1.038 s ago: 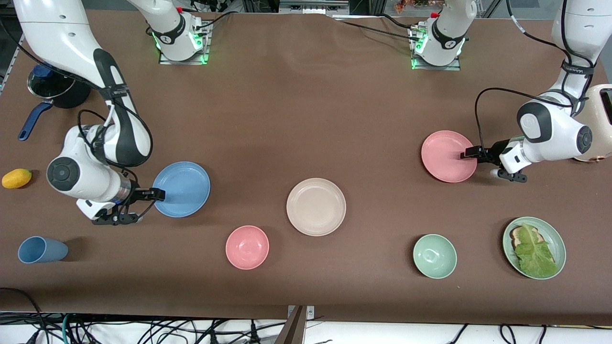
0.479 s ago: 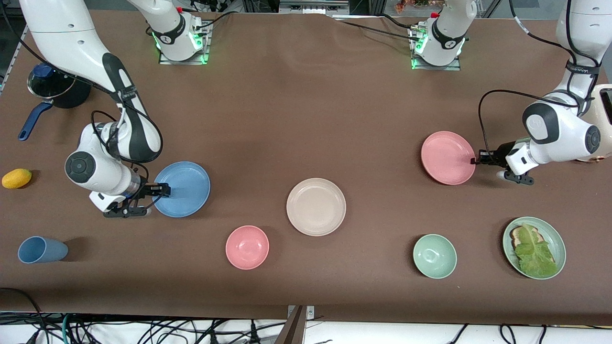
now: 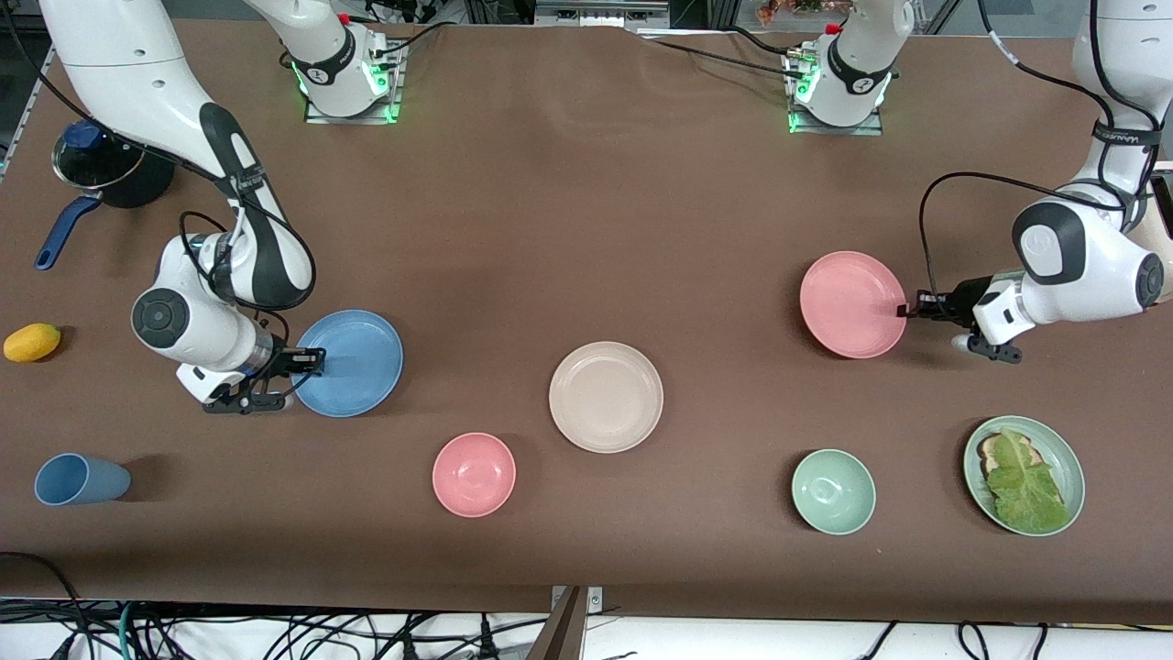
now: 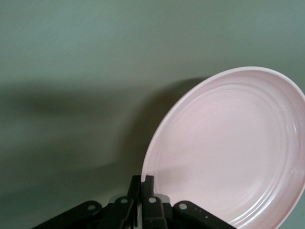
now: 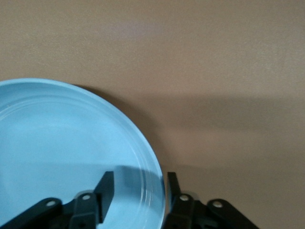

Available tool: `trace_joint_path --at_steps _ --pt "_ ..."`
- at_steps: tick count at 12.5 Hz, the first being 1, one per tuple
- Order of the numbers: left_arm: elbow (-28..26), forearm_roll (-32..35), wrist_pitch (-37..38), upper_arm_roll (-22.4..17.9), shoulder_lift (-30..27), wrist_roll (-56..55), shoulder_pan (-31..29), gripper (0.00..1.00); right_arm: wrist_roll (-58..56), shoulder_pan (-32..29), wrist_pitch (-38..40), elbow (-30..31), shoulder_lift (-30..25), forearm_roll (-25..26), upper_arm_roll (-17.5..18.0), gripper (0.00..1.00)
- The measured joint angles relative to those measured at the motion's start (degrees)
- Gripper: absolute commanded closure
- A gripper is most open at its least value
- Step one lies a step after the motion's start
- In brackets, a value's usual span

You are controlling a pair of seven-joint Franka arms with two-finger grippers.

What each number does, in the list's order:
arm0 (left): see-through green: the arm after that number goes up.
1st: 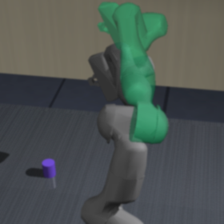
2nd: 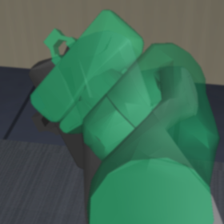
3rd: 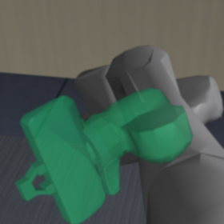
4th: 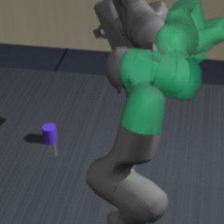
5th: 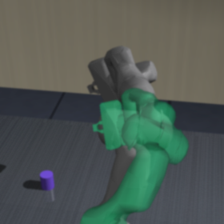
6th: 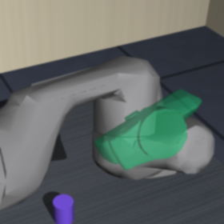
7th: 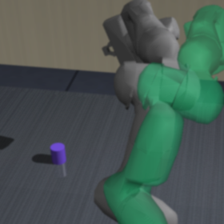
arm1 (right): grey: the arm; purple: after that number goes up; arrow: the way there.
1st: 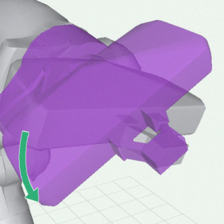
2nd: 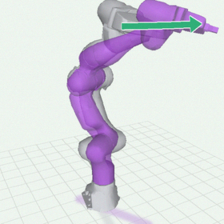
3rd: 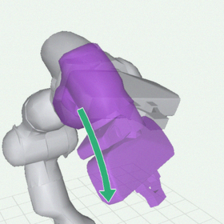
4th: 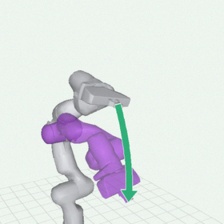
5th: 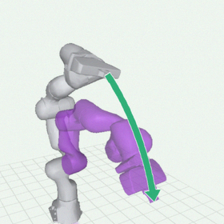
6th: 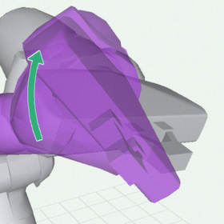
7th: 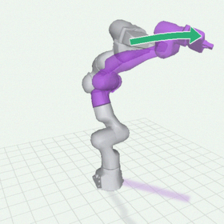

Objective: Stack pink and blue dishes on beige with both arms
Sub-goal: 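Carry the pink plate onto the beige plate with the left gripper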

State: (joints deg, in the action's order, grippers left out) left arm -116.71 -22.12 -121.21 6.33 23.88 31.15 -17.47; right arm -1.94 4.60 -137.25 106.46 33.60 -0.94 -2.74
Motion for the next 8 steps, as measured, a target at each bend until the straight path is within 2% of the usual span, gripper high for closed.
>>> trace_joint_path --at_steps 2,4,7,8 --pt "3.7 -0.1 0.9 5.7 -0.3 -9.4 0.9 1.0 0.0 0.0 -0.1 0.0 0.0 0.0 0.0 0.7" --pt "6.7 -0.1 0.9 9.8 -0.3 -20.5 4.0 1.0 0.0 0.0 -0.1 0.0 0.0 0.0 0.0 0.76" --pt "11.9 -0.1 0.4 10.6 0.3 -36.8 13.9 1.0 0.0 0.0 -0.1 0.0 0.0 0.0 0.0 0.96" --pt "13.3 -0.1 -0.6 10.6 0.9 -40.8 16.6 1.0 0.0 0.0 -0.1 0.0 0.0 0.0 0.0 1.0"
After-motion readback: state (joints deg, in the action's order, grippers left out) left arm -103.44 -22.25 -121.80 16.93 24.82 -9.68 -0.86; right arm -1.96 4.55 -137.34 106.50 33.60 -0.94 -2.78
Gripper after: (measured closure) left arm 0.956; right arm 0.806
